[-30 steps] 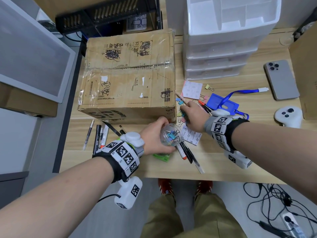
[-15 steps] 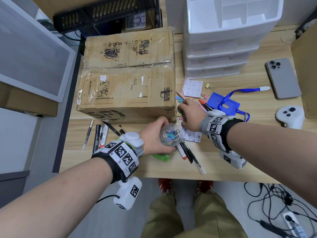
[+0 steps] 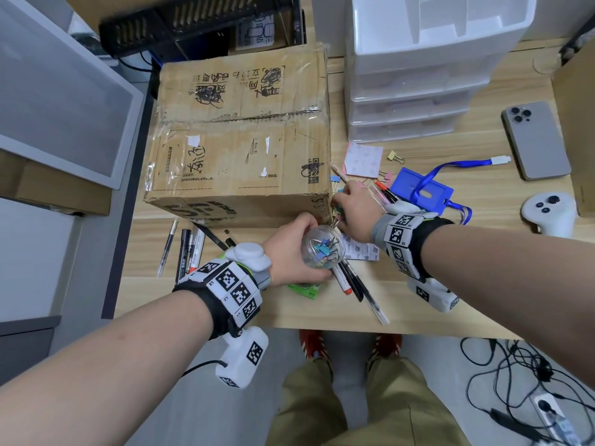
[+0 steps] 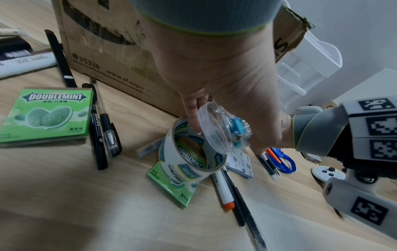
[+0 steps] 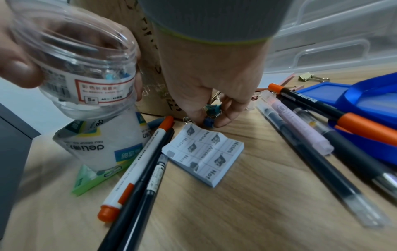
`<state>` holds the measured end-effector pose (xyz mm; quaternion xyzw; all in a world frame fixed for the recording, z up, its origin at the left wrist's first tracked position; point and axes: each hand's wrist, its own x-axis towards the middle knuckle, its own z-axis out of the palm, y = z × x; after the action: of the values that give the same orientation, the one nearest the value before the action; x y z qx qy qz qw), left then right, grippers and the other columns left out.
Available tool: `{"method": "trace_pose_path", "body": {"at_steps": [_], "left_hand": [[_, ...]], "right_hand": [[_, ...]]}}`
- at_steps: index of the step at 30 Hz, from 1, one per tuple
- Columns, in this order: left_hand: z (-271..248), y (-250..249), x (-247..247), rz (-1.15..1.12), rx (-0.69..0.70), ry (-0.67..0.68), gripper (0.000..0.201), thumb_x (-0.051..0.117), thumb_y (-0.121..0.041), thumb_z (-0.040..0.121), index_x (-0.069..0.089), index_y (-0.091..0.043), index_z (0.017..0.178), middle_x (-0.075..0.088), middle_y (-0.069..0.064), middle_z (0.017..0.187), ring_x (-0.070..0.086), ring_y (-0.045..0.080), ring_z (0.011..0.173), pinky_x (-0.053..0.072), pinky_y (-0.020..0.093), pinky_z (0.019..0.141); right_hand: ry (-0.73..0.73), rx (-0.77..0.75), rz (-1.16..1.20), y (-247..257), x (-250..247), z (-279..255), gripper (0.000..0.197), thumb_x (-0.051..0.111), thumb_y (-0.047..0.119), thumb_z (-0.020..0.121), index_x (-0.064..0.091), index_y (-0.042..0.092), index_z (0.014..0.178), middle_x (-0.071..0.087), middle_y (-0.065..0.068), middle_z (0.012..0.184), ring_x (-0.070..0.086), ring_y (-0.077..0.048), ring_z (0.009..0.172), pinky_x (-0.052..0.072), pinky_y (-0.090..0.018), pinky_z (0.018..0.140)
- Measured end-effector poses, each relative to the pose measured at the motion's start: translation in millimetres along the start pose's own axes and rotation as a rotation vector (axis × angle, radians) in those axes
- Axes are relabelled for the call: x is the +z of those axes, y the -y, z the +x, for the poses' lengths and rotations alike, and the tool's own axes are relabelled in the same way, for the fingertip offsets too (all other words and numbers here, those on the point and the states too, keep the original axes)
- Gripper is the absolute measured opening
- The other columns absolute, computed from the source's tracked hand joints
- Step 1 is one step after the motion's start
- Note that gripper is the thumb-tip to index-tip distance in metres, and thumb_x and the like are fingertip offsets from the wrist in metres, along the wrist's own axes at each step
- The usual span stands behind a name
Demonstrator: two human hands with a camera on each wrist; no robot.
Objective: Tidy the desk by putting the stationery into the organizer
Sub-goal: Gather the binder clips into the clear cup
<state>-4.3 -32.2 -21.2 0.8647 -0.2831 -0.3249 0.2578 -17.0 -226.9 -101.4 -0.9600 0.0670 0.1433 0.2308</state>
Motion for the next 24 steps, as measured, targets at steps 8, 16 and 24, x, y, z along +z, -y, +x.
{"method": "trace_pose_path", "body": {"at_steps": [8,16,24], "left_hand": [[-1.2,-1.5,2.8,-0.021,0.005,-0.007,0.068,0.089,-0.041,0.055,0.043,-0.022,0.101,0.064,-0.004,0.083,0.060,0.018,0.074,0.051,0.039,0.065],[-1.9,-4.9,1.8,-0.028,0.011,-0.020,0.067,0.091,-0.037,0.057,0.045,-0.020,0.102,0.062,-0.007,0.083,0.056,0.011,0.070,0.047,0.029,0.062],[-1.3,-4.9,1.9,-0.022,-0.005,-0.020,0.068,0.091,-0.038,0.056,0.045,-0.020,0.103,0.064,-0.006,0.086,0.060,0.015,0.075,0.049,0.031,0.064]], "right_hand": [[0.012,-0.029,0.004,3.8,3.9,-2.2,0.033,0.071,0.010,0.077,0.057,0.007,0.107,0.047,-0.016,0.115,0.050,-0.034,0.104,0.049,-0.044,0.085],[0.026,-0.073,-0.072,7.1,0.5,-2.5,0.031,0.068,0.012,0.081,0.059,0.007,0.110,0.057,-0.013,0.108,0.055,-0.033,0.101,0.047,-0.040,0.085],[0.031,-0.078,-0.036,6.1,1.6,-5.0,0.030,0.060,0.005,0.082,0.061,0.008,0.111,0.062,-0.012,0.099,0.060,-0.031,0.091,0.050,-0.037,0.074]]}}
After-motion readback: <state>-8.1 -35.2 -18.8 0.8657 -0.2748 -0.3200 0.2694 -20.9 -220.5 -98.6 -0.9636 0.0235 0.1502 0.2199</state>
